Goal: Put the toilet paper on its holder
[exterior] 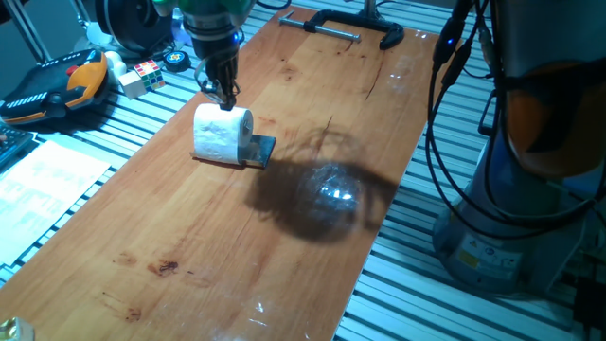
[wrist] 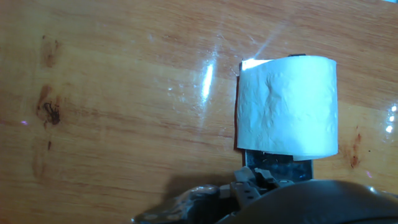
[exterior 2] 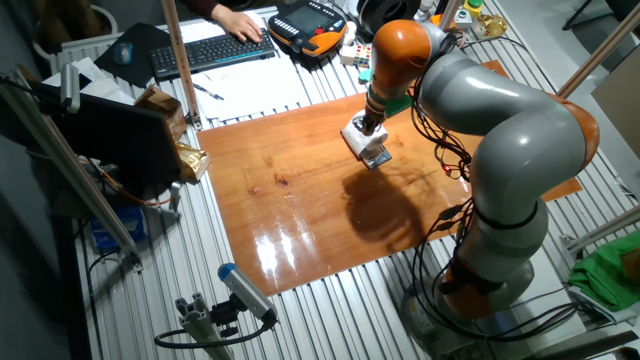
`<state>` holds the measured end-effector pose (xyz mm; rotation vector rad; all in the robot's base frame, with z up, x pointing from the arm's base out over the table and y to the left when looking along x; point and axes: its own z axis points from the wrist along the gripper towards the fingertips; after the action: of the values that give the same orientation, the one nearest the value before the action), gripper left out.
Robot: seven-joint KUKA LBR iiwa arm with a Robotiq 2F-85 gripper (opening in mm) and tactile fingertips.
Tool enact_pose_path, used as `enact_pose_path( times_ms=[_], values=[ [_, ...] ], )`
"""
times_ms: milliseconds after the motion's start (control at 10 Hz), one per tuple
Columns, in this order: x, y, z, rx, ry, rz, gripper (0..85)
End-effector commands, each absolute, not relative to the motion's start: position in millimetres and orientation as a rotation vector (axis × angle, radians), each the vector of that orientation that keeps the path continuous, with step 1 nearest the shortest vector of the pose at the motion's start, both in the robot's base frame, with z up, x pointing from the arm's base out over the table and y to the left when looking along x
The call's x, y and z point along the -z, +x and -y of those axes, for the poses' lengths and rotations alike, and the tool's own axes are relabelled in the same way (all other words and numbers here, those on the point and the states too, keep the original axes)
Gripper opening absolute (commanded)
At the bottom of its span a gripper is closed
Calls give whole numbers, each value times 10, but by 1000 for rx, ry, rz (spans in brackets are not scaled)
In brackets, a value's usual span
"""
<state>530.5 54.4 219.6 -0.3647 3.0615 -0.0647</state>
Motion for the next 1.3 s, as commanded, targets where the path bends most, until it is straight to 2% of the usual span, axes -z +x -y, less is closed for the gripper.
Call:
enact_pose_path(
  times_ms=[0,1200],
  values=[
    [-2209,5325,-553,70,-362,-3073,7],
    [-2249,5250,-568,42,-324,-3053,7]
  ],
)
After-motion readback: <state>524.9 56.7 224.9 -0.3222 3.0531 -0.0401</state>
